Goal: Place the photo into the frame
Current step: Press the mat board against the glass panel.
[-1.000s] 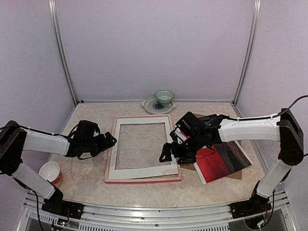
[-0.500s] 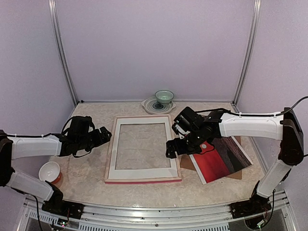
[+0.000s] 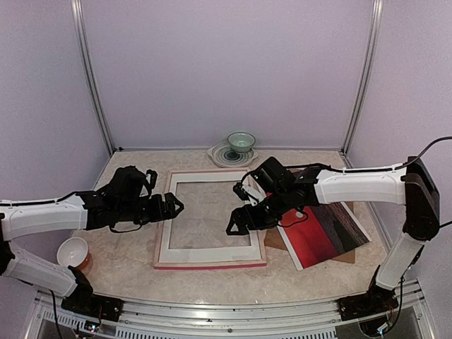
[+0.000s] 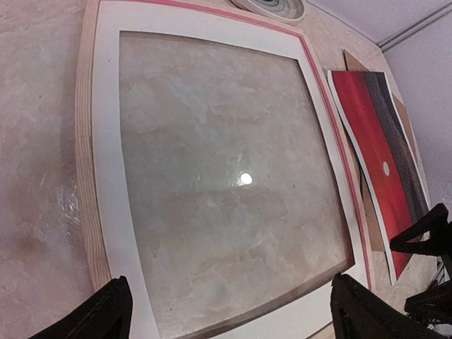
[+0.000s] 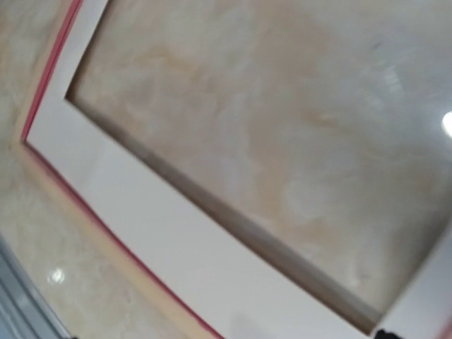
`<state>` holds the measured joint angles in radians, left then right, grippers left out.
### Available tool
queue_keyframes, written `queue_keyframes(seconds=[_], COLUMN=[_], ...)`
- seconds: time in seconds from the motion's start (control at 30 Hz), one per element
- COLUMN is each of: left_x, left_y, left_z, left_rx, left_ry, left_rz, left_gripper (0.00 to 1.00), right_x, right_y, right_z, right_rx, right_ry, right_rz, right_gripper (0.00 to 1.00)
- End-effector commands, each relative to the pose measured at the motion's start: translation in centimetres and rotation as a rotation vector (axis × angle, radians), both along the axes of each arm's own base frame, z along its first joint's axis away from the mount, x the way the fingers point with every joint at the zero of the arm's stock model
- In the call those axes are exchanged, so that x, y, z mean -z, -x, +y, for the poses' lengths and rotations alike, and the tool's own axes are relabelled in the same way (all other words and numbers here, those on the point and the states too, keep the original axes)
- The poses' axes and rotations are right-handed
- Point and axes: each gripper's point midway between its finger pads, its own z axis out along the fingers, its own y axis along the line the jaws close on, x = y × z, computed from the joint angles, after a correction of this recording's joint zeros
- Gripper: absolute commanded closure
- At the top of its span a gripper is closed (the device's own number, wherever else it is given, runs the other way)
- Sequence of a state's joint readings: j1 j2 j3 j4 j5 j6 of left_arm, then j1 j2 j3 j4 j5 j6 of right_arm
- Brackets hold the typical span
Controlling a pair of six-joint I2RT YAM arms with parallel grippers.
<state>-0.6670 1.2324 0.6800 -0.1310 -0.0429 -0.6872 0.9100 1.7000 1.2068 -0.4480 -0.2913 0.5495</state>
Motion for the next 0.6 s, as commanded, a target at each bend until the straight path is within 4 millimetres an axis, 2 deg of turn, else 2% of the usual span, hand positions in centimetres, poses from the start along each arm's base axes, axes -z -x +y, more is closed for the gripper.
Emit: queue_keyframes(seconds=[0.0,0.17,0.33,0.57], left_x=[-0.2,1.4,2.8,5.3], left_y=[2.8,5.6,7.6,8.6], left_z=[-2.7,-5.3,-7.3,-8.5], left_rx=[0.136,0.243,0.333,0.380], left_ry=[0.009,0.008,0.009,0.002], left_rz=[0.052,0.118,0.166,0.219], left_gripper=[0.04,0.04,0.04,0.03], right_x=[2.0,3.3,4.6,7.1], right_y=[2.3,3.3,4.5,4.9], right_z=[1.5,2.2,2.5,1.8], right_rx=[-0.111,-0.149,-0.190,-0.192], right_ry=[-0.036,-0.051,-0.064,0.003], right_rz=[0.091,0.164,0.237,0.278], right_gripper=[0.11,0.12,0.13,0.13])
